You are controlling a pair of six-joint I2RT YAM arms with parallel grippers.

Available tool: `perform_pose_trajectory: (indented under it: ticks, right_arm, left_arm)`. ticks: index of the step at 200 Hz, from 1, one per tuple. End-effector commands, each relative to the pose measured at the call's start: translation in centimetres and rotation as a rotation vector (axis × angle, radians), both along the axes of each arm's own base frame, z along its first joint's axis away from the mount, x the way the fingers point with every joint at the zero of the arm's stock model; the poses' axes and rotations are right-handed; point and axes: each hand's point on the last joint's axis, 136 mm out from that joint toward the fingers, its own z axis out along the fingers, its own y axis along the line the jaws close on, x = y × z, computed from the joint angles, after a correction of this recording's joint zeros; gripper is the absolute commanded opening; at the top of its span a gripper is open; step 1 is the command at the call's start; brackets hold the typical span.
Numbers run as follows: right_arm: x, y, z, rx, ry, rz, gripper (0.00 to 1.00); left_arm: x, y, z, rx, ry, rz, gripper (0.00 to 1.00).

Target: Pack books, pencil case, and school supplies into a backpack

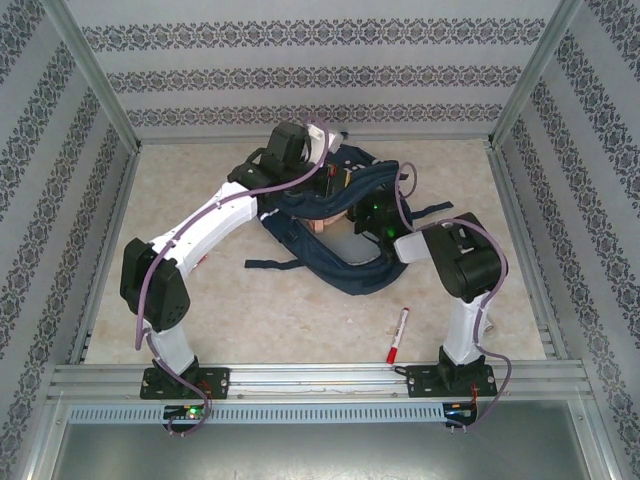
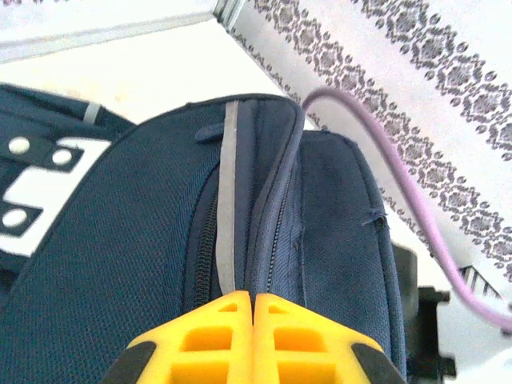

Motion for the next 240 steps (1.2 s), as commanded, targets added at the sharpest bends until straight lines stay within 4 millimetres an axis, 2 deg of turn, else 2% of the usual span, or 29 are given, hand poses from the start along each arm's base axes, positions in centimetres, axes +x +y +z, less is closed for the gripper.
perform_pose_trajectory:
  ticks: [1,41,58,91,96,100,105,109,116,128,129,131,134,146,158,178,199,240]
  right_arm:
    - [1.7,-1.1,0.7,0.049,-0.007,-0.227,0.00]
    - [2.7,0.5,0.5,0.097,0.010,-0.374,0.00]
    - [3.7,2.3,0.5,0.133,0.010,-0.359,0.00]
    - [4.2,5.0,0.4,0.147,0.011,-0.332,0.00]
    - [4.3,5.1,0.5,0.151,0.013,-0.324,0.00]
    - [4.2,5.1,0.5,0.151,0.014,-0.321,0.00]
    - [4.2,5.0,0.6,0.152,0.012,-0.318,0.00]
    - [4.2,4.9,0.6,0.148,0.012,-0.314,0.00]
    - [4.2,4.7,0.9,0.141,0.010,-0.306,0.00]
    - [4.3,4.3,1.1,0.137,0.010,-0.292,0.00]
    - [4.3,4.3,1.1,0.137,0.010,-0.291,0.00]
    - [4.4,4.2,1.1,0.139,0.009,-0.290,0.00]
    - [4.4,4.2,1.1,0.143,0.009,-0.289,0.00]
    - [4.6,4.0,1.1,0.157,0.008,-0.278,0.00]
    - [4.5,4.0,1.1,0.165,0.011,-0.267,0.00]
    - [4.2,4.2,0.8,0.157,0.021,-0.243,0.00]
    - [4.2,4.5,0.5,0.168,0.030,-0.236,0.00]
    - [4.3,4.4,0.6,0.168,0.029,-0.242,0.00]
  left_arm:
    - [-1.3,-2.8,6.6,-0.145,-0.128,-0.091,0.00]
    - [-1.5,-3.3,5.8,-0.159,-0.122,-0.073,0.00]
    - [-1.5,-3.3,5.5,-0.165,-0.129,-0.065,0.00]
    - [-1.5,-2.5,4.6,-0.106,-0.126,-0.043,0.00]
    - [-1.5,-2.1,4.3,-0.068,-0.147,-0.048,0.11]
    - [-1.7,-1.6,4.2,-0.026,-0.178,-0.063,0.23]
    - [-1.8,-0.8,3.9,0.030,-0.207,-0.070,0.43]
    - [-1.9,-0.1,3.6,0.071,-0.225,-0.072,0.53]
    - [-2.2,1.3,3.2,0.118,-0.239,-0.075,0.65]
    - [-2.9,3.7,2.8,0.114,-0.234,-0.110,0.75]
    - [-2.9,3.9,2.8,0.113,-0.233,-0.108,0.79]
    - [-2.9,4.4,2.7,0.108,-0.229,-0.107,0.94]
    - [-2.9,5.0,2.7,0.103,-0.227,-0.097,1.00]
    - [-3.3,7.4,2.1,0.089,-0.207,-0.080,0.99]
    - [-4.5,8.4,1.3,0.112,-0.263,-0.142,0.99]
    - [-4.6,9.2,-0.8,0.214,-0.296,-0.156,0.99]
    - [-5.0,8.6,-3.4,0.304,-0.399,-0.254,0.99]
    - [-3.2,7.5,-7.7,0.487,-0.544,-0.299,0.99]
